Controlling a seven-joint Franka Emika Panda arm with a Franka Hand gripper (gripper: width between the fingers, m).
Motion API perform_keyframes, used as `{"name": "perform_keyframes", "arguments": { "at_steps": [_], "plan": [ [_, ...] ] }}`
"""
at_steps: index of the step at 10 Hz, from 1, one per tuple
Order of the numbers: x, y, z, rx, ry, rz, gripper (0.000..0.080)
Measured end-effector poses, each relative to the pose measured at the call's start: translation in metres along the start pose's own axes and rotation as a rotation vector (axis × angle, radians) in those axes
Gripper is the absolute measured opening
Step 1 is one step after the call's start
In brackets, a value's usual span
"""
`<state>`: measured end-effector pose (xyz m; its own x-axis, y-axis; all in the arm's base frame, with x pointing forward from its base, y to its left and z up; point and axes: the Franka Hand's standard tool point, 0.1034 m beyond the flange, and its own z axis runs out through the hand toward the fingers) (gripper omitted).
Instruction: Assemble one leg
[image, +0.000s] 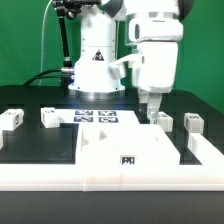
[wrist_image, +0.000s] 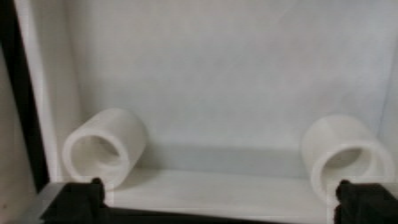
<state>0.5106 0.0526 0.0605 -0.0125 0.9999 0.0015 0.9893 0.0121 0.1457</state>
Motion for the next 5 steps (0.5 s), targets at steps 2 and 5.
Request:
{"name": "perform_keyframes", "arguments": {
  "at_steps": [2, 5],
  "plan": [
    [-0.023, -0.013, 0.003, 0.023, -0.016, 0.035, 0.065],
    [-0.034, -0.024, 0.013, 0.049, -0.023, 0.105, 0.065]
  ]
}}
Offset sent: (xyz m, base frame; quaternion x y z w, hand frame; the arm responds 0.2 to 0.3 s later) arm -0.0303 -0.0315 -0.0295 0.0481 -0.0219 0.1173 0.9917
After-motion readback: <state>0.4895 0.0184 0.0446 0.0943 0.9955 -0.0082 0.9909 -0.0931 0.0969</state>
